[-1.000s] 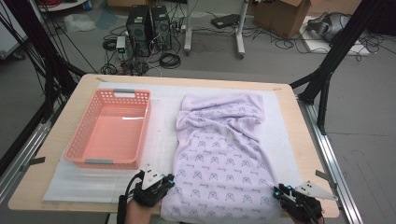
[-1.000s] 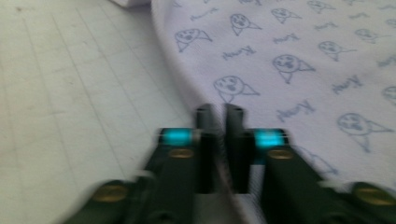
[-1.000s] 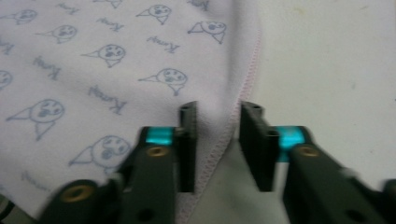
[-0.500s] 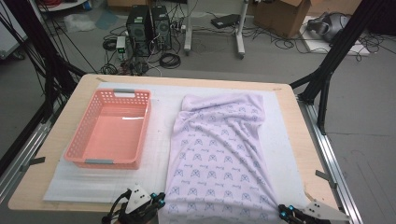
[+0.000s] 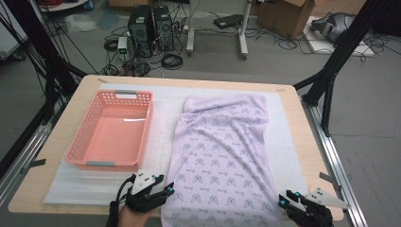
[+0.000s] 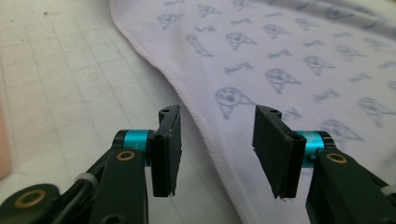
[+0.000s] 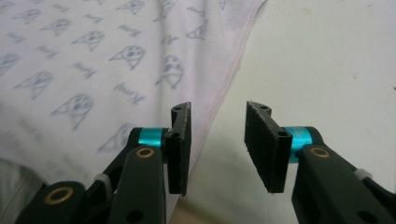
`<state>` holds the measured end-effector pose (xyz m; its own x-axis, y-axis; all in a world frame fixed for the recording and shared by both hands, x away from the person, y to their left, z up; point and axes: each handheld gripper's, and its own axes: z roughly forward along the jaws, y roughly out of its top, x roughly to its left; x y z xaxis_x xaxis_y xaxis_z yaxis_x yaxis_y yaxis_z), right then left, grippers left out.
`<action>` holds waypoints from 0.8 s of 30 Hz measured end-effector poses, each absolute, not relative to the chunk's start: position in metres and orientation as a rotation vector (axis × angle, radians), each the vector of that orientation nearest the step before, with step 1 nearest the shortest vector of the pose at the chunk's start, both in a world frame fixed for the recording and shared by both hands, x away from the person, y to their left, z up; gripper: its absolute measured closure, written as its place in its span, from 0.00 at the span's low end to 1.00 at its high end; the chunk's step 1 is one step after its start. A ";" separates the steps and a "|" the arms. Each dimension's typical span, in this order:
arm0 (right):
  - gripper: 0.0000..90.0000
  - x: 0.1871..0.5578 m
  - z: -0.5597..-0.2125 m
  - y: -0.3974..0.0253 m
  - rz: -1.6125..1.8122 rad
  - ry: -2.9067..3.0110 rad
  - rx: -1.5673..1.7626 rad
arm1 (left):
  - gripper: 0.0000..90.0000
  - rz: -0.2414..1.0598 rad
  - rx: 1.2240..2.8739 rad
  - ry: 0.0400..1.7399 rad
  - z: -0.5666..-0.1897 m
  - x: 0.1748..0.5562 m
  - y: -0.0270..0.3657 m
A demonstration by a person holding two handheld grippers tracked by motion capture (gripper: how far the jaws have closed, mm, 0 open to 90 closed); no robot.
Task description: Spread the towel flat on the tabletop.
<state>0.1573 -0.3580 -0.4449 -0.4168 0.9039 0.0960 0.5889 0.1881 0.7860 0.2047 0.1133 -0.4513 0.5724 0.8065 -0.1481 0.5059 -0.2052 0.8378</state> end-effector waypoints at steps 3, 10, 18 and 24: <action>0.66 0.170 -0.448 -0.350 1.079 2.090 1.397 | 0.57 0.399 1.893 1.068 -0.458 0.213 0.106; 0.95 0.175 -0.452 -0.345 1.054 2.124 1.366 | 0.97 0.442 1.928 1.069 -0.456 0.208 0.104; 0.96 0.153 -0.447 -0.364 1.062 2.178 1.347 | 0.97 0.401 1.902 1.047 -0.452 0.184 0.114; 0.96 0.135 -0.444 -0.375 1.139 2.164 1.349 | 0.97 0.402 1.891 1.009 -0.448 0.162 0.112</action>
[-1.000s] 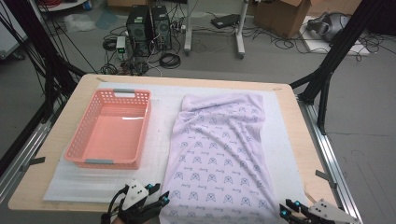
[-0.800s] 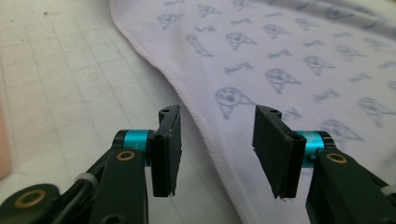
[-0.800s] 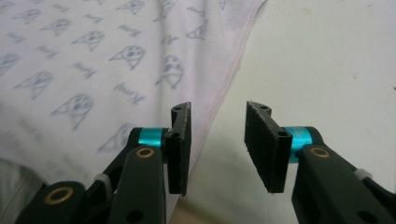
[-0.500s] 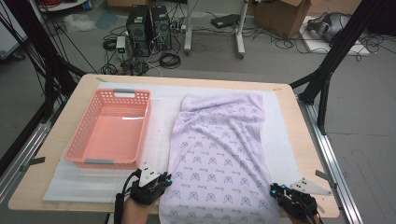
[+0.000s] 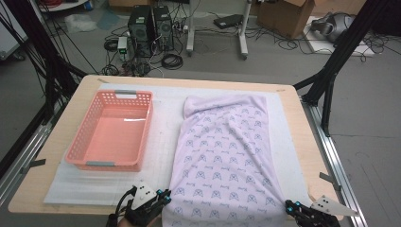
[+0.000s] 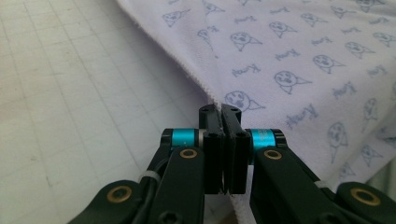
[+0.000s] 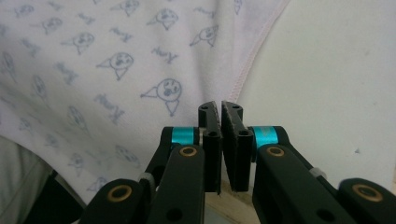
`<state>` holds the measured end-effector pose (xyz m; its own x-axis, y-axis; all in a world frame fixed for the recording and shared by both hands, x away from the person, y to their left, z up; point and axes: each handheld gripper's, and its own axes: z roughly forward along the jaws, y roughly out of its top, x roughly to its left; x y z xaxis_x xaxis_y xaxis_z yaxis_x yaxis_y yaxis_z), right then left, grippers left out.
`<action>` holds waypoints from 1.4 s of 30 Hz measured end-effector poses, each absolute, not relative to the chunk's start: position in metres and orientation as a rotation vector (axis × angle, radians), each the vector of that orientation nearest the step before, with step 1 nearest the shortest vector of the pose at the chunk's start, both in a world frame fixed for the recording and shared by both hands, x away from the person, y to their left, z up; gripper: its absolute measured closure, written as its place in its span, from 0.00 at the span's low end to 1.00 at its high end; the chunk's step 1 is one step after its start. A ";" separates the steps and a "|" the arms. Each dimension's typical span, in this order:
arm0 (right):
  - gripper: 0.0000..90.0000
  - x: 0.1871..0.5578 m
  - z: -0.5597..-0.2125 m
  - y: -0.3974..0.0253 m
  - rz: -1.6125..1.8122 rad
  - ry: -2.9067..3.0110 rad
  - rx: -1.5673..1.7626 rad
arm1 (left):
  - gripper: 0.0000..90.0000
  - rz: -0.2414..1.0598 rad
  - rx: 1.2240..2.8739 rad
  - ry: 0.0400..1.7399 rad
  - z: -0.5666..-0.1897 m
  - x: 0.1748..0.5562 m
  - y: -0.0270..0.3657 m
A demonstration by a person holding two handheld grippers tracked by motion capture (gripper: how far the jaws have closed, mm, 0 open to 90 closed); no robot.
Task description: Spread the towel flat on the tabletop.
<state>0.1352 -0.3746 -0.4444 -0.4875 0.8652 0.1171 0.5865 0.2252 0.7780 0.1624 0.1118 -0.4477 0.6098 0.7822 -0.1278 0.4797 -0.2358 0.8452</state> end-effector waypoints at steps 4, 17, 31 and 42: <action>0.92 0.131 -0.441 -0.375 1.173 2.154 1.346 | 0.86 0.422 1.865 1.015 -0.448 0.160 0.116; 0.68 0.143 -0.436 -0.388 1.197 2.022 1.377 | 0.53 0.367 1.797 0.994 -0.445 0.175 0.121; 0.67 0.181 -0.442 -0.365 1.150 2.080 1.356 | 0.52 0.346 1.857 0.966 -0.443 0.227 0.107; 0.81 0.210 -0.449 -0.343 1.034 2.194 1.302 | 0.61 0.346 2.000 0.988 -0.452 0.256 0.095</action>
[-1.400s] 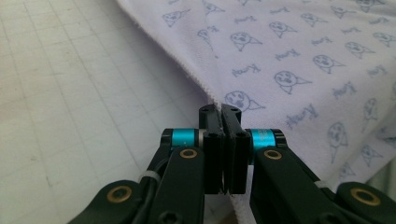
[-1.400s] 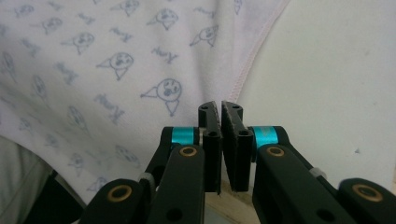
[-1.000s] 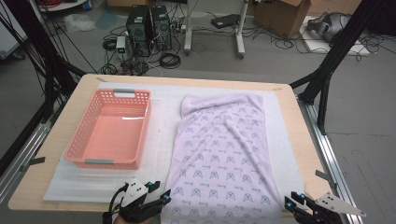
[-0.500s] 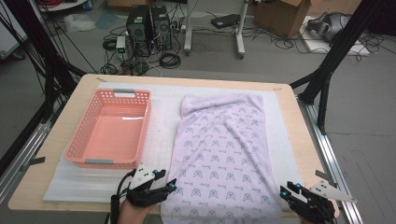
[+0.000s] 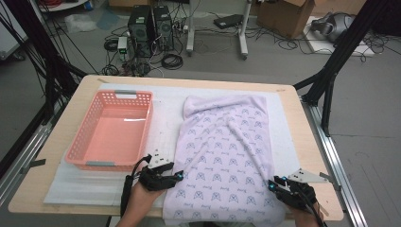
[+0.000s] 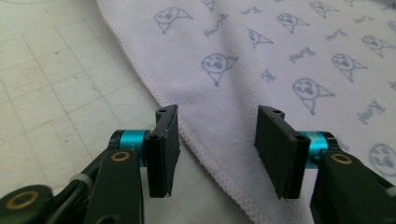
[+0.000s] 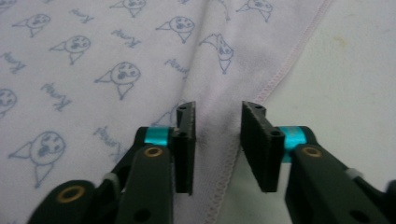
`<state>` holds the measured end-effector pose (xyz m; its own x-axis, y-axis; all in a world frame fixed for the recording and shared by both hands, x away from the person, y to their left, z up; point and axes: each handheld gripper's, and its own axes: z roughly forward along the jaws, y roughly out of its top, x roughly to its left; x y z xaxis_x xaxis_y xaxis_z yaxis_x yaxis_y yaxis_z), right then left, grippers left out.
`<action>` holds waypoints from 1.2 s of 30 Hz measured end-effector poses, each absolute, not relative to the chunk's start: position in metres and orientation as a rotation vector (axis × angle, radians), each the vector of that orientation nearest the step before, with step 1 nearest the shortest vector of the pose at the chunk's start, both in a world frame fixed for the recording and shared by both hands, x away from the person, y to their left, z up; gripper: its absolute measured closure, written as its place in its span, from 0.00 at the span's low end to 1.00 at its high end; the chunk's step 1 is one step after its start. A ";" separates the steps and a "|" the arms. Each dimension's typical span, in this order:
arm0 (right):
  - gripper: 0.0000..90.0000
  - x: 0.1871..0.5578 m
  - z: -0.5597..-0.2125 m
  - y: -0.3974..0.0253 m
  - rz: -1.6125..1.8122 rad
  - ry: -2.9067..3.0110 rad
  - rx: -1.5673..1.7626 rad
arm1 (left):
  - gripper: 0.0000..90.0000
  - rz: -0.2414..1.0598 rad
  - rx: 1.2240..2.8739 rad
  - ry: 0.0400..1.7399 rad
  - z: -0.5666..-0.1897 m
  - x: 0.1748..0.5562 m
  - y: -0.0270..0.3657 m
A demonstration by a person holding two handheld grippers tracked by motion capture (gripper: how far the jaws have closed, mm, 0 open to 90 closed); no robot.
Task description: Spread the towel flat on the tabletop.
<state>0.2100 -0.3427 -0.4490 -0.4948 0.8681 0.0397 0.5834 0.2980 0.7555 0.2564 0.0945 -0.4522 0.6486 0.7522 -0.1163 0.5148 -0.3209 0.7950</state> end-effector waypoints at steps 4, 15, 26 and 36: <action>0.95 0.210 -0.448 -0.341 1.044 2.223 1.300 | 0.96 0.374 2.029 0.980 -0.450 0.253 0.095; 0.96 0.190 -0.438 -0.373 1.071 2.254 1.335 | 0.96 0.258 1.995 0.978 -0.447 0.219 0.110; 0.69 0.185 -0.437 -0.383 1.117 2.171 1.393 | 0.56 0.300 1.913 0.903 -0.440 0.230 0.105; 0.74 0.212 -0.449 -0.366 1.020 2.122 1.392 | 0.55 0.343 1.958 0.989 -0.450 0.268 0.093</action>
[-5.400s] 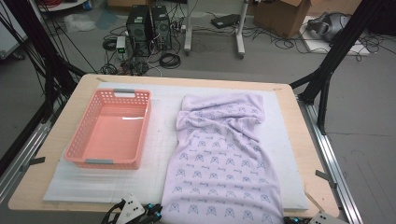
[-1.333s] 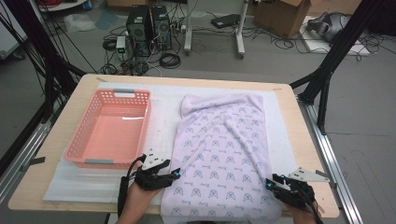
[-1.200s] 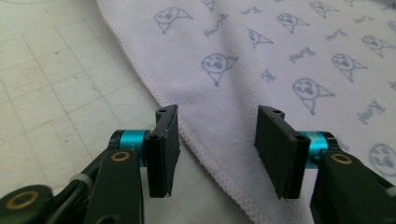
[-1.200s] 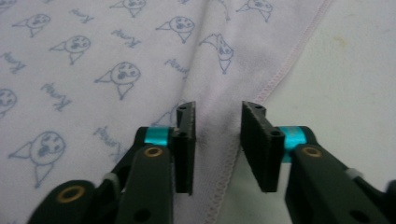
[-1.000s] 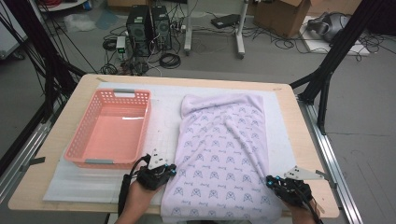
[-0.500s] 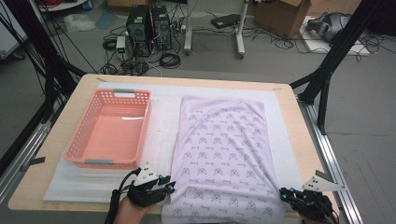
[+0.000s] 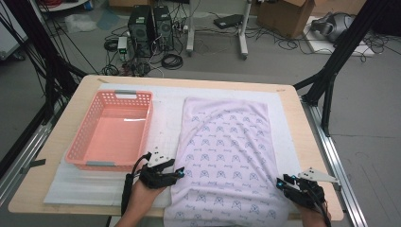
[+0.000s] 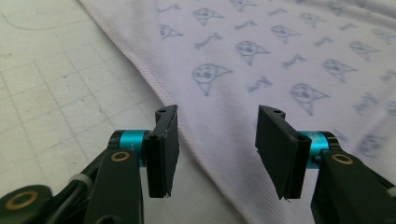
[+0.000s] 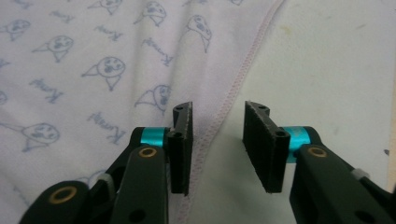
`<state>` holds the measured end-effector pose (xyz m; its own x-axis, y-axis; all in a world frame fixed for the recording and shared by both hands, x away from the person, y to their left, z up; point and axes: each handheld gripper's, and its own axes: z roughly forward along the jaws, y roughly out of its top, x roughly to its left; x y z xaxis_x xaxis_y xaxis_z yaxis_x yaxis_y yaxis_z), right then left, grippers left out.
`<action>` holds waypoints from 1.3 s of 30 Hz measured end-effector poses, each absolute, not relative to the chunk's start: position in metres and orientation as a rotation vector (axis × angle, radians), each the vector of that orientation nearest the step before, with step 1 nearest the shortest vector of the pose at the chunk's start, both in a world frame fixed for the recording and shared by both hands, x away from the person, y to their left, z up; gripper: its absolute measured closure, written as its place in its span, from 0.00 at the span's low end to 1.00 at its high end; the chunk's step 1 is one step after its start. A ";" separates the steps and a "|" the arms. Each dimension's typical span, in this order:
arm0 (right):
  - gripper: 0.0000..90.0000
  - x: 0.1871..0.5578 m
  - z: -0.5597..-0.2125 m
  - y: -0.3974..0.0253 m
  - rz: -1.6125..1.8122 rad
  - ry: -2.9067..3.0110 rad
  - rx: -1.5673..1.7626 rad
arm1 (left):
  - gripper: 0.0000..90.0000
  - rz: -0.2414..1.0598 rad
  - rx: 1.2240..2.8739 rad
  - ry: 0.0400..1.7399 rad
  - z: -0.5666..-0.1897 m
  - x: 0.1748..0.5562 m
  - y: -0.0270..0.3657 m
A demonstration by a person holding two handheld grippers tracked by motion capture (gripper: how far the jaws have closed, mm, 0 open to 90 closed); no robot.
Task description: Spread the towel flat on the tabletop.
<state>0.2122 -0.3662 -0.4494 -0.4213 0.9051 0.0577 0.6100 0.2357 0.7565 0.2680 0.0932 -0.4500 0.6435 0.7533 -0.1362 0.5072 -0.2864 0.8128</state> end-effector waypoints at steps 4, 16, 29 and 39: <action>0.98 0.211 -0.446 -0.363 0.994 2.170 1.355 | 0.59 0.338 1.979 1.021 -0.452 0.275 0.090; 0.98 0.198 -0.443 -0.385 0.984 2.169 1.407 | 0.97 0.289 1.996 1.017 -0.448 0.250 0.101; 0.72 0.186 -0.434 -0.393 1.003 2.102 1.386 | 0.55 0.294 1.913 0.947 -0.430 0.270 0.086; 0.60 0.199 -0.433 -0.396 1.175 2.045 1.406 | 0.52 0.371 1.878 0.983 -0.420 0.343 0.062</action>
